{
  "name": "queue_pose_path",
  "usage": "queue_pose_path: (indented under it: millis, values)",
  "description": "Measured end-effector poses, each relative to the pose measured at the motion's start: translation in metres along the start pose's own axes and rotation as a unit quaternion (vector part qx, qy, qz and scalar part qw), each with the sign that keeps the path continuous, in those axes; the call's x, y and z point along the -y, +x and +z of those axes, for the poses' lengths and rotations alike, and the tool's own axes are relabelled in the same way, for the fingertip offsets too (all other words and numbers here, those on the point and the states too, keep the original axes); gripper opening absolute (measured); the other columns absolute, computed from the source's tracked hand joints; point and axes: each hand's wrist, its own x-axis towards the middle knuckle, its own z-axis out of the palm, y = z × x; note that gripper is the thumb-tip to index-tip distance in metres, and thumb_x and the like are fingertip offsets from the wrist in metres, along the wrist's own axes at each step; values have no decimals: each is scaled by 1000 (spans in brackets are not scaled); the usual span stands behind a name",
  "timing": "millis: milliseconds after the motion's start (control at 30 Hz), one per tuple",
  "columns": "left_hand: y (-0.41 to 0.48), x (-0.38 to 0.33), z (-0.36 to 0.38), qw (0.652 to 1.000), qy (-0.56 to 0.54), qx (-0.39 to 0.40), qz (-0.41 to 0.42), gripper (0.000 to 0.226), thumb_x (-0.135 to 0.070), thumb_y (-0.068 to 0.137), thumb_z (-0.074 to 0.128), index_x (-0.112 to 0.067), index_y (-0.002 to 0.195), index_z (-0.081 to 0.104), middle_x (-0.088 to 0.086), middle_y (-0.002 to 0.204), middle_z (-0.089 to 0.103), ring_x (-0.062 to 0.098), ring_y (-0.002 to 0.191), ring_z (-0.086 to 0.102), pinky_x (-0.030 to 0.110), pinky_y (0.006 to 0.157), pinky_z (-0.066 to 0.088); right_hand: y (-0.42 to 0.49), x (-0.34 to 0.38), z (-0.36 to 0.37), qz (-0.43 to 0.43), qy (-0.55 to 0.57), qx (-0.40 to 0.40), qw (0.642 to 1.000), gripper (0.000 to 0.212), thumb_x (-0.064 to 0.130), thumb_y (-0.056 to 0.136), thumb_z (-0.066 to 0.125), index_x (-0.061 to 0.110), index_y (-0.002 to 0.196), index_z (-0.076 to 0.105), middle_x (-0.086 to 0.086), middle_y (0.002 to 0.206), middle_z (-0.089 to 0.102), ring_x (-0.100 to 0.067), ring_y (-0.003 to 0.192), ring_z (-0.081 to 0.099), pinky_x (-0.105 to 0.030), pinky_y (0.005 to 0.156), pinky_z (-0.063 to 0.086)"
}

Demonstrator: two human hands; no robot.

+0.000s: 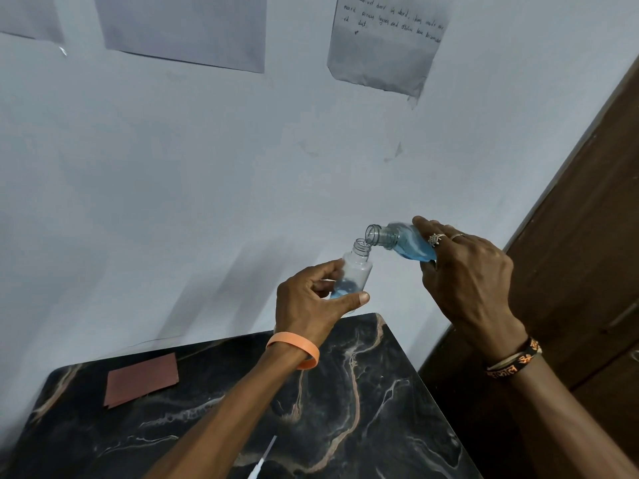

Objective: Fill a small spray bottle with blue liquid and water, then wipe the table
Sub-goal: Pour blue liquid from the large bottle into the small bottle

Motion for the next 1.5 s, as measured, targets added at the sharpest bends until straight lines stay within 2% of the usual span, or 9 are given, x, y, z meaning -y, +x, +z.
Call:
queue_pose_path:
  millis: [200, 400, 567, 1033, 1133, 1300, 1500]
  values:
    - [0, 1, 0, 1000, 11, 4, 2, 69, -55, 53, 83, -32, 116, 69, -42, 92, 57, -22, 81, 60, 2, 66, 46, -1, 0, 0, -1, -9, 0, 1000, 63, 0, 60, 84, 13, 120, 72, -11, 106, 75, -32, 92, 73, -38, 70, 58]
    - [0, 3, -1, 1000, 13, 1, 0, 65, -49, 55, 88, -33, 115, 69, -47, 81, 58, -20, 82, 62, 1, 64, 45, 0, 0, 3, -2, -4, -1, 1000, 61, 0, 61, 83, 13, 120, 72, -11, 108, 75, -31, 93, 73, -36, 71, 57]
    - [0, -1, -1, 1000, 3, 1, 1, 77, -64, 47, 78, -31, 116, 69, -47, 84, 57, -21, 82, 60, 1, 66, 44, 1, 0, 3, -6, -15, -7, 1000, 62, 1, 60, 85, 12, 119, 72, -11, 105, 75, -32, 88, 73, -36, 68, 58]
    - [0, -2, -1, 1000, 9, 2, 2, 76, -62, 49, 78, -30, 118, 69, -33, 100, 59, -25, 80, 58, 1, 65, 44, 0, 0, 3, -7, -14, -4, 1000, 61, 1, 62, 83, 13, 121, 71, -11, 108, 75, -33, 91, 73, -37, 69, 57]
    - [0, -1, -1, 1000, 13, 3, 2, 76, -62, 50, 78, -31, 118, 68, -37, 99, 57, -25, 80, 58, 1, 64, 44, 0, 0, 4, -6, -17, -4, 1000, 61, 1, 62, 83, 13, 120, 72, -10, 108, 75, -33, 91, 73, -36, 69, 57]
    - [1, 3, -1, 1000, 28, -2, 2, 65, -49, 56, 87, -32, 116, 69, -43, 92, 56, -23, 81, 59, 2, 65, 45, 0, -1, 4, -7, -17, -1, 1000, 60, 2, 63, 83, 13, 121, 71, -10, 109, 74, -33, 91, 73, -36, 70, 58]
    - [0, 3, -1, 1000, 20, -5, 2, 66, -50, 54, 87, -33, 115, 69, -45, 87, 59, -16, 85, 63, 4, 67, 47, 0, -1, 4, -4, -18, -1, 1000, 58, 2, 67, 81, 14, 123, 70, -10, 110, 74, -33, 92, 73, -37, 71, 57]
